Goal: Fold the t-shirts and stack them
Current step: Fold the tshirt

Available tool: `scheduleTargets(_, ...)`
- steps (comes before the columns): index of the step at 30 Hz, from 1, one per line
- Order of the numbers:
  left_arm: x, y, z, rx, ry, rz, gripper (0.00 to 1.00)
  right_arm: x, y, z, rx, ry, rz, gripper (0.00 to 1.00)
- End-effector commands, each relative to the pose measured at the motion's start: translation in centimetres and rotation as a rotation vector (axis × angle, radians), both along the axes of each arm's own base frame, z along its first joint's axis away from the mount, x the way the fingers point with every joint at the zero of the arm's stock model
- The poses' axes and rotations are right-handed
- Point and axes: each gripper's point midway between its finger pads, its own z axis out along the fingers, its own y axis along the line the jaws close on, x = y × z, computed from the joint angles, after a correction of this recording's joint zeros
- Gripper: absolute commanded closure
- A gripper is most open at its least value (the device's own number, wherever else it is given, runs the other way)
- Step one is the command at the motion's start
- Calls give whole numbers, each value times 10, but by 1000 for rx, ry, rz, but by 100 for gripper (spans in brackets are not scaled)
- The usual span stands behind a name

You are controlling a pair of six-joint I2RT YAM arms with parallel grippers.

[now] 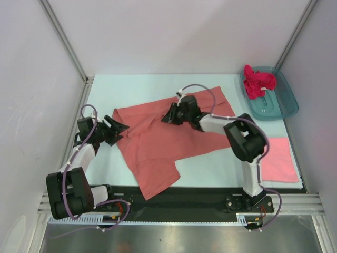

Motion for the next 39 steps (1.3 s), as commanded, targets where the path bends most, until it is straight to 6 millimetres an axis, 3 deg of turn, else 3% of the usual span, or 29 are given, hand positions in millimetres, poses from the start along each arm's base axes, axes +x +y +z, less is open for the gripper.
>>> scheduleTargets(1, -1, 7, -6, 53, 19, -3, 25, 1, 46, 8, 111, -49, -21, 69)
scheduleTargets(4, -3, 9, -22, 76, 62, 8, 26, -3, 63, -2, 100, -59, -35, 70)
scheduleTargets(8, 5, 9, -36, 66, 93, 16, 34, -17, 86, -11, 90, -50, -5, 70)
scheduleTargets(13, 15, -7, -41, 20, 112, -22, 36, -16, 90, -27, 83, -38, -13, 69)
scheduleTargets(20, 33, -14, -36, 10, 84, -42, 55, -7, 87, -35, 80, -29, -33, 69)
scheduleTargets(29, 57, -10, -24, 8, 51, -27, 97, -1, 87, -42, 129, 11, -53, 70)
scheduleTargets(39, 88, -1, 11, 39, -30, 9, 100, 11, 100, -55, 231, 84, -112, 71)
